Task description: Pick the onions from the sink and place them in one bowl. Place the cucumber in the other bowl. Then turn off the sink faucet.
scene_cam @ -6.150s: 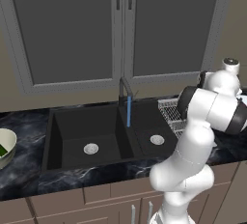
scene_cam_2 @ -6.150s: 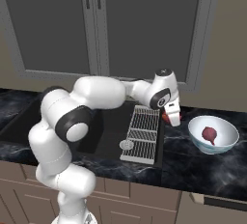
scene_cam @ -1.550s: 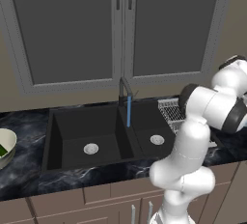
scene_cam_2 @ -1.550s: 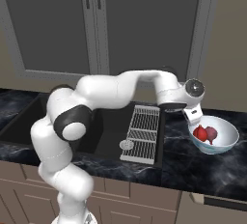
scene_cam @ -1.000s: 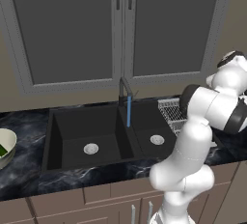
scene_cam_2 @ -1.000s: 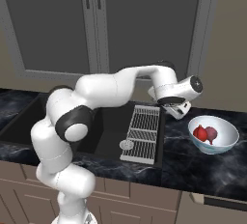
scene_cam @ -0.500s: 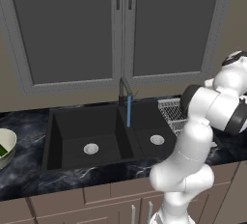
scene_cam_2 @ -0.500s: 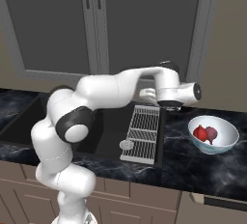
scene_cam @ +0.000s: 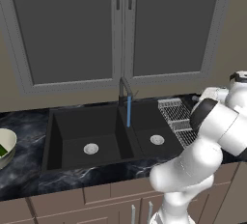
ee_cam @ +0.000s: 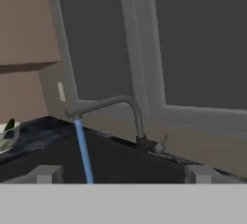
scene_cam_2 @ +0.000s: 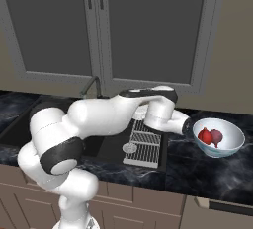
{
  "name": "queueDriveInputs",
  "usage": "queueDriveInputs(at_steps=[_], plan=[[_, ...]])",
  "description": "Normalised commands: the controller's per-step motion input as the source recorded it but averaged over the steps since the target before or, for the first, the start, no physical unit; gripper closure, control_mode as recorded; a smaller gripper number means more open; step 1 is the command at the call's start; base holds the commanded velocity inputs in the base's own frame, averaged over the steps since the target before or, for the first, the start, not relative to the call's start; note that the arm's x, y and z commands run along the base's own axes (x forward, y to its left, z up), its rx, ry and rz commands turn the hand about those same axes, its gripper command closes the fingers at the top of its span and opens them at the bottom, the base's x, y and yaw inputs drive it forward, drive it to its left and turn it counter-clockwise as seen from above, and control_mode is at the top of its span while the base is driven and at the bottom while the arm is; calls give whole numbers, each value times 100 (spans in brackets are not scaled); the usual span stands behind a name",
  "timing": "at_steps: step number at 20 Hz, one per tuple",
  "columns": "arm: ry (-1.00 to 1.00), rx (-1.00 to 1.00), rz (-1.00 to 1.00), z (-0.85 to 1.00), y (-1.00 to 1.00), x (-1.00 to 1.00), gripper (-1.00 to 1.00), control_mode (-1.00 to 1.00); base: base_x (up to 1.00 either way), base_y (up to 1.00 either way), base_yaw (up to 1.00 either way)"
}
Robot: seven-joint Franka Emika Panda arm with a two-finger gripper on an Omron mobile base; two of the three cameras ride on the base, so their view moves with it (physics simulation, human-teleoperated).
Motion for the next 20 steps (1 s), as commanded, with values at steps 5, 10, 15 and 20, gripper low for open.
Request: queueDriveInputs(at_steps=[5,10,15,20], plan=[[-11,-4,10,0,29,32,-100,-100,0,0,0],[0,-2,12,-5,20,63,-100,-100,0,0,0],[1,-3,10,-28,3,51,-100,-100,0,0,0],[0,-6,6,-51,0,31,-100,-100,0,0,0]])
